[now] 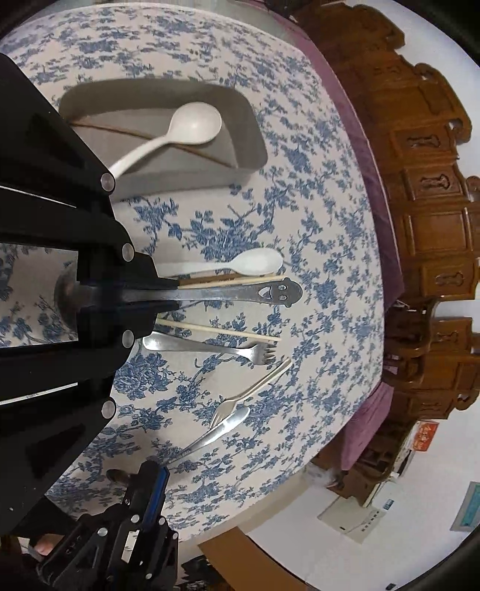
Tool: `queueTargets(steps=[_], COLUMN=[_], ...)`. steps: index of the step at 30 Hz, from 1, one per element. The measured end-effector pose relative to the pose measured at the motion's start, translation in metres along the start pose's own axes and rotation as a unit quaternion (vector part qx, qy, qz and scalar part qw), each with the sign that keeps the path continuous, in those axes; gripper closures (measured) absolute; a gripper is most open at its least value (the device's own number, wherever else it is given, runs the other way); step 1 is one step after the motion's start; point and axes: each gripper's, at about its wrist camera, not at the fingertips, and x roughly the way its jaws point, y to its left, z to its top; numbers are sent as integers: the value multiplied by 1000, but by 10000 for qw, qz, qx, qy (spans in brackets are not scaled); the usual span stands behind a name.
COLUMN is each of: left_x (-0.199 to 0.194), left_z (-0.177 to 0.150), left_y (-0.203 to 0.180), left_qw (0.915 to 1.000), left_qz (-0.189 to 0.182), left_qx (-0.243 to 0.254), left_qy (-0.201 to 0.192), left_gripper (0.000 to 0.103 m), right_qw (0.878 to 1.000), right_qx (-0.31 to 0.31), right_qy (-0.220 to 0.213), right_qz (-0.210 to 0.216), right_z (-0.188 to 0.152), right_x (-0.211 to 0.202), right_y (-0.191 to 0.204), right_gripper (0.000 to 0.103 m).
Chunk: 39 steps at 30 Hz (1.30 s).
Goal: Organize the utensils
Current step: 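Carry the smiley-face spoon with the left gripper and the metal utensil with the right over the tray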
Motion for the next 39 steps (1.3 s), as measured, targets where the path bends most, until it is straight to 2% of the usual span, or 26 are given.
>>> queueTargets(steps=[7, 15, 23, 28, 39], left_x=[-27, -35, -27, -17, 1], left_z=[-10, -21, -26, -30, -47], left_y=[26, 64, 110, 136, 157], left_qw=[9997, 9990, 9977, 9965, 9945], left_qz=[-3, 125, 268, 221, 191], left_qx=[-81, -290, -485, -690, -884], left_qy=[-241, -319, -385, -406, -525], left_gripper=[98, 98, 98, 98, 98], right_qw=[9997, 9990, 9976, 9965, 9959], right_qx=[-205, -372, -596, -690, -700], right_qy=[-13, 37, 95, 96, 104], right_qz=[102, 234, 349, 456, 561], right_z=[0, 10, 33, 51, 79], right_x=[-2, 8, 28, 45, 75], right_y=[19, 45, 79, 98, 122], right_gripper=[98, 98, 98, 98, 98])
